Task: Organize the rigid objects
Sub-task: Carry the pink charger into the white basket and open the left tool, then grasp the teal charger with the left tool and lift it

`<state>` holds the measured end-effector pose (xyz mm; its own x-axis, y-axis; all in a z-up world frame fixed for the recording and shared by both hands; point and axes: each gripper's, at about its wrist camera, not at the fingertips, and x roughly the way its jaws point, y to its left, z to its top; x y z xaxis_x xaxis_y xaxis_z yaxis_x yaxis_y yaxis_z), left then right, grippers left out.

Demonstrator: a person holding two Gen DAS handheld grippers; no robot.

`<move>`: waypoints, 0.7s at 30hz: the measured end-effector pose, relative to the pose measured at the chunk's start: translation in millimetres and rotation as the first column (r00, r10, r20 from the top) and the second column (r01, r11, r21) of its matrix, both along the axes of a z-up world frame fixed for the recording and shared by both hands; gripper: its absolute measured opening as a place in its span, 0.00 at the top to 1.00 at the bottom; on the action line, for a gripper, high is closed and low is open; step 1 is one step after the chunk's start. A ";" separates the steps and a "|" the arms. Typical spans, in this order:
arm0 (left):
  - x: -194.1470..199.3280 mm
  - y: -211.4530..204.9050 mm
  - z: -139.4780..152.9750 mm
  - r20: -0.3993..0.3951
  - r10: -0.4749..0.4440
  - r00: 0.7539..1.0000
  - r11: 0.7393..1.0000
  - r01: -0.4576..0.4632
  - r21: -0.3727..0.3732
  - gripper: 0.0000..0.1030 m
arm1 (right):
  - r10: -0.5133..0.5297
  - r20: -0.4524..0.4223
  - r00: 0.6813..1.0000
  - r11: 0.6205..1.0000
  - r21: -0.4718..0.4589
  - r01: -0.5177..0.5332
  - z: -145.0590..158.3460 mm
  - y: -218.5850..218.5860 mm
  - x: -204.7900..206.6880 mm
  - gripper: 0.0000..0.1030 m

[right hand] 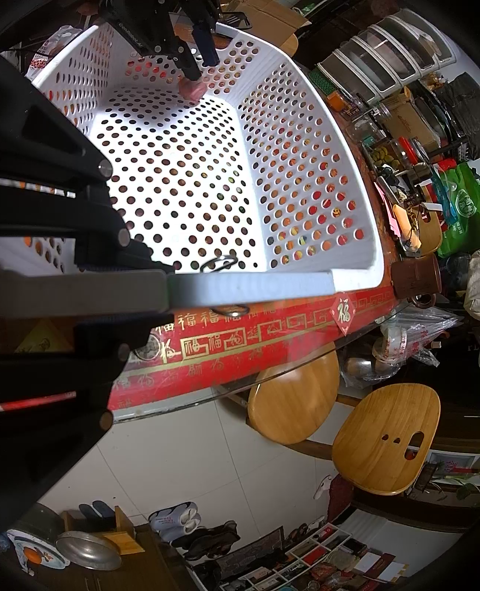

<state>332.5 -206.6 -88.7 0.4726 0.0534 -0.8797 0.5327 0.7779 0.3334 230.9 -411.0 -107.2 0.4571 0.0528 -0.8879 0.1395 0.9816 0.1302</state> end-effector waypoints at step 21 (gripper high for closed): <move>6.8 240.1 60.7 0.148 0.455 0.878 0.869 -0.402 -0.287 0.01 | -0.002 -0.001 1.000 1.000 -0.010 0.002 1.3 -0.4 1.0 0.84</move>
